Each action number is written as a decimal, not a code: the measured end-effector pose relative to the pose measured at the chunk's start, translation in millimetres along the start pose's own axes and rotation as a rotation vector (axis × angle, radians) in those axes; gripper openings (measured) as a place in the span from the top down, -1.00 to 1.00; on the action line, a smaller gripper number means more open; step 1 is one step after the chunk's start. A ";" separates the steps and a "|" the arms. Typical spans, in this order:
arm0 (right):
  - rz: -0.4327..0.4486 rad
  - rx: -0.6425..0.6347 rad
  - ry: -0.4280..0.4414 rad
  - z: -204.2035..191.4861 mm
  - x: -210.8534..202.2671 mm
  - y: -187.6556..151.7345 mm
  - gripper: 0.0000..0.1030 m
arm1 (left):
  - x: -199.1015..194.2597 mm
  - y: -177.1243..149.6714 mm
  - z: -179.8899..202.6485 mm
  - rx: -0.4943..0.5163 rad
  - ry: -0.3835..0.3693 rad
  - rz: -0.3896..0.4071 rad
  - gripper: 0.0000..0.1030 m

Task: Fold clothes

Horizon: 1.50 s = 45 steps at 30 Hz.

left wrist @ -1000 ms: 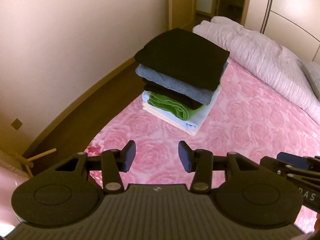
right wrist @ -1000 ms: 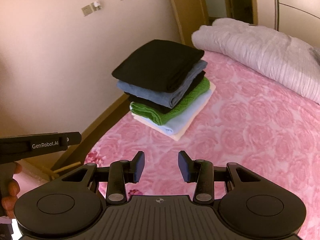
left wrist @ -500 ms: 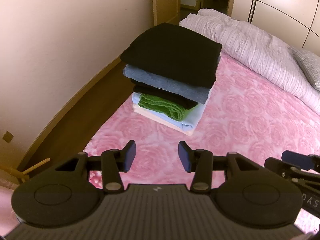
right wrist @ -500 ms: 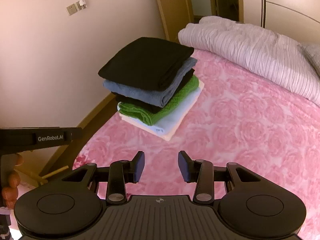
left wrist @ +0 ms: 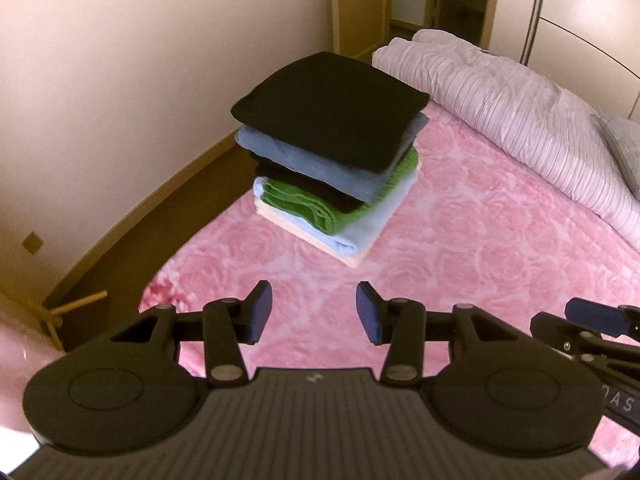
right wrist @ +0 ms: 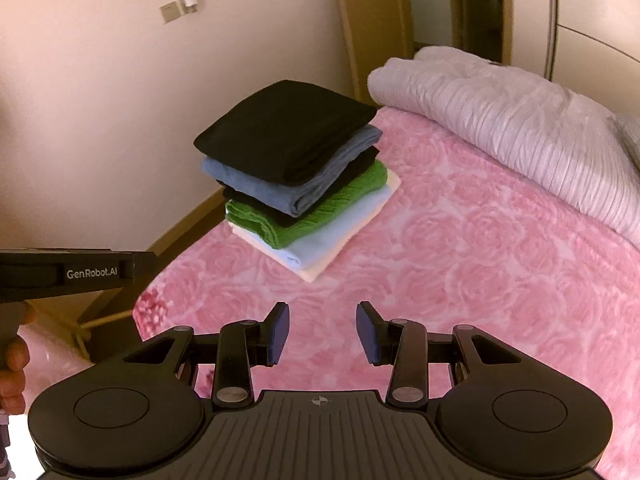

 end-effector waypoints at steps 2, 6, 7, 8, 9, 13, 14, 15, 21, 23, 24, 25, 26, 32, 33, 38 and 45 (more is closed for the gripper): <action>-0.009 -0.020 0.011 17.8 -8.4 -1.2 0.20 | -8.0 -5.4 18.8 -0.019 0.005 -0.006 0.18; -0.032 -0.054 0.032 52.3 -23.0 -5.3 0.20 | -23.4 -18.2 56.3 -0.059 0.022 -0.023 0.18; -0.045 -0.064 0.032 61.2 -26.2 -6.4 0.20 | -27.1 -21.6 65.6 -0.067 0.025 -0.031 0.18; -0.055 -0.070 0.033 68.6 -28.7 -7.7 0.20 | -30.9 -25.2 74.1 -0.074 0.030 -0.037 0.18; -0.064 -0.079 0.037 76.3 -31.8 -9.0 0.20 | -35.0 -29.2 81.7 -0.079 0.036 -0.041 0.18; -0.089 -0.113 0.050 99.4 -41.4 -12.8 0.20 | -49.1 -41.0 109.7 -0.092 0.059 -0.055 0.18; -0.093 -0.120 0.051 103.8 -43.8 -13.8 0.20 | -52.2 -42.7 115.0 -0.095 0.066 -0.055 0.18; -0.098 -0.127 0.053 108.2 -46.3 -14.5 0.20 | -55.3 -44.3 120.2 -0.098 0.072 -0.055 0.18; -0.121 -0.178 0.074 125.5 -58.7 -16.4 0.20 | -69.2 -47.8 145.4 -0.137 0.103 -0.040 0.18; -0.123 -0.195 0.082 130.7 -61.3 -15.9 0.20 | -72.9 -48.1 152.7 -0.153 0.112 -0.033 0.18; -0.126 -0.203 0.086 133.0 -62.5 -15.5 0.20 | -73.8 -48.3 156.0 -0.159 0.116 -0.031 0.18; -0.128 -0.209 0.088 134.7 -62.9 -14.6 0.20 | -74.0 -48.4 159.2 -0.163 0.118 -0.032 0.18; -0.131 -0.215 0.090 136.3 -63.1 -13.5 0.20 | -73.4 -48.0 162.1 -0.167 0.119 -0.035 0.18; -0.134 -0.240 0.105 145.7 -64.2 -2.9 0.20 | -64.7 -41.8 174.8 -0.180 0.120 -0.052 0.18; -0.134 -0.241 0.107 147.2 -63.5 -0.6 0.20 | -62.6 -40.2 176.3 -0.181 0.120 -0.054 0.18; -0.139 -0.238 0.112 154.7 -52.0 12.8 0.20 | -52.2 -32.2 184.0 -0.185 0.118 -0.067 0.18; -0.161 -0.200 0.099 163.9 -21.5 31.9 0.20 | -31.2 -18.4 182.8 -0.197 0.120 -0.086 0.18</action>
Point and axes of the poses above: each gripper's, at about its wrist camera, not at the fingertips, and x roughly the way its jaws point, z to its right, y to its top, the point moved 1 cm from there along x, roughly the way its jaws point, and after that the axes turned 10 degrees about x, right-handed, at the moved point
